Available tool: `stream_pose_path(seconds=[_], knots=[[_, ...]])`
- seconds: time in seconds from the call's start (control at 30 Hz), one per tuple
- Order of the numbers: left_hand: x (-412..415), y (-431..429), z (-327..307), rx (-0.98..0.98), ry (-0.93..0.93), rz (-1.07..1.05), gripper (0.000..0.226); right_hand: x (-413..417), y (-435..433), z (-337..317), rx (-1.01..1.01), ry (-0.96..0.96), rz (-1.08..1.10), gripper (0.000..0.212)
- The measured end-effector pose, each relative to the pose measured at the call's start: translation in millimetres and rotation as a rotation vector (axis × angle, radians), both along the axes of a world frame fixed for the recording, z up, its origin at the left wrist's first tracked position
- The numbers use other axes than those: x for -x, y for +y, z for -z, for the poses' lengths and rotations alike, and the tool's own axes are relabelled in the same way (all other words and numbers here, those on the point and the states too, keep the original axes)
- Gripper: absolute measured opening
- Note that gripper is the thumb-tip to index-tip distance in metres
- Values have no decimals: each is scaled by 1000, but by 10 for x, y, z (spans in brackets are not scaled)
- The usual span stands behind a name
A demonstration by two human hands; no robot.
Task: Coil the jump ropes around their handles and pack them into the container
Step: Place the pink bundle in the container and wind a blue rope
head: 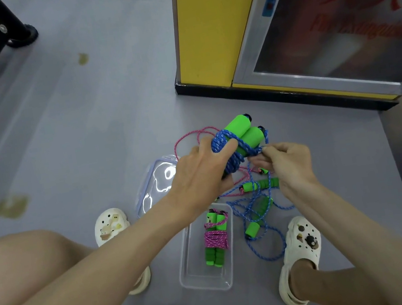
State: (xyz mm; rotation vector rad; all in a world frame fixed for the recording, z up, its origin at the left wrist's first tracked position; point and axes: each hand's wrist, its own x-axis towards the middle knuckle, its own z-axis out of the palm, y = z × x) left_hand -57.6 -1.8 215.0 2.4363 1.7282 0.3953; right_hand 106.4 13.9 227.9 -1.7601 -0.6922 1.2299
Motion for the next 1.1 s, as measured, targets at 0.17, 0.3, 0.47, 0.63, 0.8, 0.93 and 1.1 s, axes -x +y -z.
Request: stream_pose_path(seconds=[0.17,0.3,0.47,0.63,0.8,0.93,1.1], knots=[[1,5,-19,162,-196,-92,57,-55,51,-22,-23,239,131,15],[17,37,40,254,-348,-125,57,-93,48,-40,-29,190,27,8],[-2,-17,82,217,-312,-75,59,-106,26,-108,-12,157,-58,6],[-49,-17,83,226,-330,-69,59,-58,7,-96,-20,77,-31,7],[-58,18,53,249,-389,-51,58,-32,19,-107,-30,163,55,10],[-64,24,13,360,-488,-60,51,-52,32,-105,-21,154,52,14],[-61,62,-109,848,-1100,-313,29,-134,138,-139,-20,137,-62,28]])
